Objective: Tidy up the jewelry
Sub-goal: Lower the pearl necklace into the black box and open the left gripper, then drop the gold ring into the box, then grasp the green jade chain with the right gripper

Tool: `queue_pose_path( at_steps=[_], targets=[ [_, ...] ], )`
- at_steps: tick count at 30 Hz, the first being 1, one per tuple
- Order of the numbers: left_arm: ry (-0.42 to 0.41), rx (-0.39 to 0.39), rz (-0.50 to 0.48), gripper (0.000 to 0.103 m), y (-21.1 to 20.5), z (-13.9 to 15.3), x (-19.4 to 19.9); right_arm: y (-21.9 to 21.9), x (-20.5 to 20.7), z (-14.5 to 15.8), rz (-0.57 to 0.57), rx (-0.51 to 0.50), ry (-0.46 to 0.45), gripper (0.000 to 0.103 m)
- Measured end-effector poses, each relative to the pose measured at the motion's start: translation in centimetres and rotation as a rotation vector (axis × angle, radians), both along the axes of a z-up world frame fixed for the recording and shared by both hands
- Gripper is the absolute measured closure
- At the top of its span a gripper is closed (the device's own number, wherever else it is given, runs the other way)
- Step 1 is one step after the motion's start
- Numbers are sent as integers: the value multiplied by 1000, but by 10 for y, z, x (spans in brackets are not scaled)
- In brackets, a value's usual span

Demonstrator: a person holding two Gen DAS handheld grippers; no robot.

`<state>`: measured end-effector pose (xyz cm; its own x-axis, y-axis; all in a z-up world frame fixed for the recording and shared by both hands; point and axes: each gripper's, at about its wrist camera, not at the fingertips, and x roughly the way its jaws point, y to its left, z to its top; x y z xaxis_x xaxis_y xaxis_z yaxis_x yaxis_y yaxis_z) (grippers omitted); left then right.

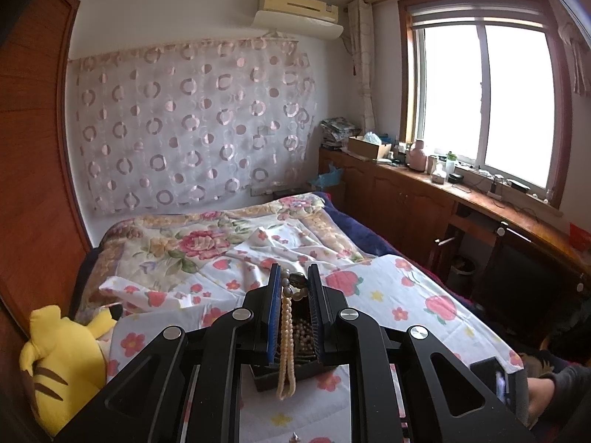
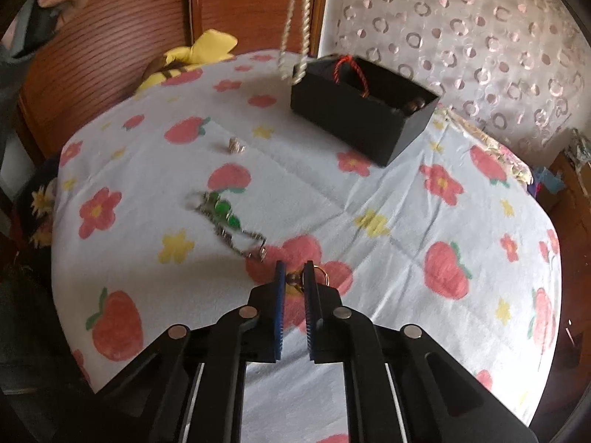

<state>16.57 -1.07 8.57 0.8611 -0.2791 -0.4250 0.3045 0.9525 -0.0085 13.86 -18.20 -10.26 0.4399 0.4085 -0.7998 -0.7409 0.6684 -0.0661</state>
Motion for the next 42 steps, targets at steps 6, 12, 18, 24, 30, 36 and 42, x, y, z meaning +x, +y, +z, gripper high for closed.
queue_pose_path(
  at_steps=[6,12,18,24,30,36,42],
  targets=[
    [22,11,22,90,-4,0,30,-8,16,31,-26,90,-53,92],
    [48,-23,41,90,1,-1,59,-5,46,73,-54,178,-124,92],
    [51,-6,49,90,-5,2,75,8,79,93,-78,201,-169,92],
    [62,-1,39,90,-10,-5,79,21,114,77,-116,210,-130,92],
    [117,18,64,86,-5,-37,85,28,137,52,-140,232,-55,92],
    [158,17,102,58,16,-67,82,32,141,53,-151,249,-44,91],
    [186,13,133,33,37,-96,63,28,131,60,-143,267,-53,86]
  ],
)
